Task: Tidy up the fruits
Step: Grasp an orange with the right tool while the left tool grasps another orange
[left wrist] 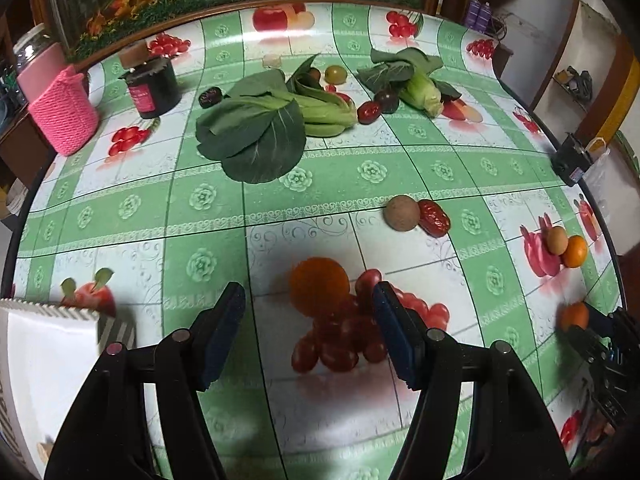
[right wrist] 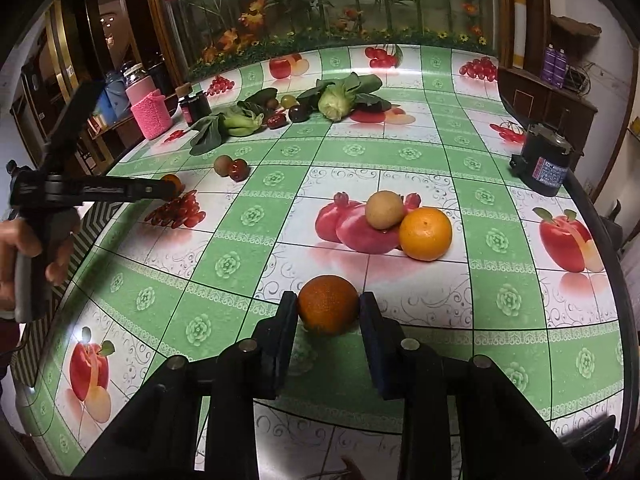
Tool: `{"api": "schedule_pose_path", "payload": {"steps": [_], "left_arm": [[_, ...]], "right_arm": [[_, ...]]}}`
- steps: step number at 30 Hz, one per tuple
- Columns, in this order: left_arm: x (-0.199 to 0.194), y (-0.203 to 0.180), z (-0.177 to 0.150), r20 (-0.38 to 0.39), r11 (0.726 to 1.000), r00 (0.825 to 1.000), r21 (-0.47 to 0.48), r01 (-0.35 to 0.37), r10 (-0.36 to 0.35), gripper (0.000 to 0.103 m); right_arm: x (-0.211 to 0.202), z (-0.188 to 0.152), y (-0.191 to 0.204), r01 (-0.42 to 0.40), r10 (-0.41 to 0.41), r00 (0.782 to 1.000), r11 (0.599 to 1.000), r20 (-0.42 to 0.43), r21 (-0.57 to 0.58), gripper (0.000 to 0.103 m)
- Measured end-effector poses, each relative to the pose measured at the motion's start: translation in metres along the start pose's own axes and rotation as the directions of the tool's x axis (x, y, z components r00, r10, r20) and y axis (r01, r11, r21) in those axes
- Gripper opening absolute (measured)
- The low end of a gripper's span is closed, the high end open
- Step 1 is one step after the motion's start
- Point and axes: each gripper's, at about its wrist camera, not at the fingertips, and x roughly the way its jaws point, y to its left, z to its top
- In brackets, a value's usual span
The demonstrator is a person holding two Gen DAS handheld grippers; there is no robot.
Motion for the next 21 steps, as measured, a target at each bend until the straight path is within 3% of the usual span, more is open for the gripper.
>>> {"api": "schedule_pose_path", "payload": {"steps": [1, 2, 4, 13, 21], "left_arm": [[0.002, -0.001, 0.000, -0.001, 1.000, 1.000, 0.012, 0.001, -0.001, 0.062], [0.004, -0.003, -0.001, 0.001, 1.000, 1.000, 0.030, -0.007, 0.007, 0.042], [0.004, -0.006, -0.001, 0.010, 0.999, 1.000, 0.048, -0.005, 0.005, 0.027], [-0.021, -0.007, -0.015, 0.034, 0.999, 0.999, 0.048, -0.007, 0.005, 0.026], [-0.058, -0.011, -0.050, 0.050, 0.999, 0.999, 0.038, 0.013, -0.015, 0.026]], "right_arm": [[0.000, 0.000, 0.000, -0.002, 0.002, 1.000, 1.000, 0.000, 0.000, 0.033], [0.000, 0.000, -0.001, -0.005, 0.005, 1.000, 1.000, 0.000, 0.002, 0.033], [0.000, 0.000, -0.002, -0.010, 0.010, 1.000, 1.000, 0.000, 0.006, 0.033], [-0.007, 0.000, 0.007, -0.039, 0.039, 0.999, 0.999, 0.006, -0.004, 0.033], [-0.020, -0.002, 0.041, -0.090, 0.091, 0.996, 0.995, 0.025, -0.032, 0.033]]}}
